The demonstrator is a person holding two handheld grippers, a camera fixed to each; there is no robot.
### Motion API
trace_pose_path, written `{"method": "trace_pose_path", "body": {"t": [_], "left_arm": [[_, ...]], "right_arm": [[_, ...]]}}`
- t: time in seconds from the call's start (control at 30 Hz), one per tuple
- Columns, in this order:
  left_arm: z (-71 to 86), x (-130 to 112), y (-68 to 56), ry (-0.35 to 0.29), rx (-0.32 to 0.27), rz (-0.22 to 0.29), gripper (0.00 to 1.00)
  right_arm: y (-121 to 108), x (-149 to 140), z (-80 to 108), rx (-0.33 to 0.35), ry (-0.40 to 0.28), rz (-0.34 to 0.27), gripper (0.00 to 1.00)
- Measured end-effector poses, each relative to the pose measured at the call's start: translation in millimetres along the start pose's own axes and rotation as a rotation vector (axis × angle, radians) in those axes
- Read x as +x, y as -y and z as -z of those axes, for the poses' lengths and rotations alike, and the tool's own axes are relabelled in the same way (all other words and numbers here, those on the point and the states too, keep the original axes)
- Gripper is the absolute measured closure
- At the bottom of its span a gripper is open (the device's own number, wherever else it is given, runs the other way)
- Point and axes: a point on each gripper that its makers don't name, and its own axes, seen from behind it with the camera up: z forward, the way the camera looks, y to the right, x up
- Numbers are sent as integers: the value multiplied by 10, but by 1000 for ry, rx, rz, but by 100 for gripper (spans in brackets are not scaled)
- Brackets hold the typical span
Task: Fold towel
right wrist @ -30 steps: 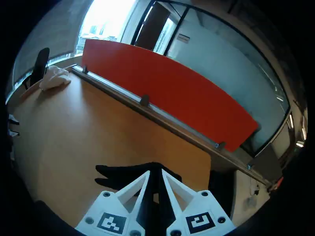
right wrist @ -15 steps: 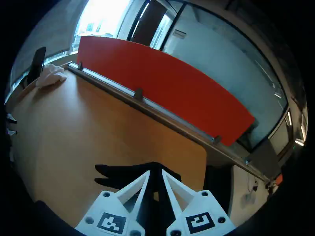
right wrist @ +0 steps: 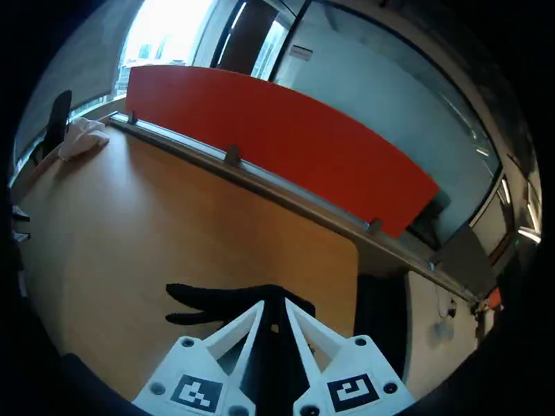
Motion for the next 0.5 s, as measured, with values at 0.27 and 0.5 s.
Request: {"method": "trace_pose_path", "body": {"t": [0.27,0.5], "left_arm": [[10,7,-39,0,-8,-6,4],[21,16,-75,0,-14,-10,4]], "right_arm": [[-27,-342,165,-16,28,-39,94],[-5,-558,269,-27,44,-66,94]]}}
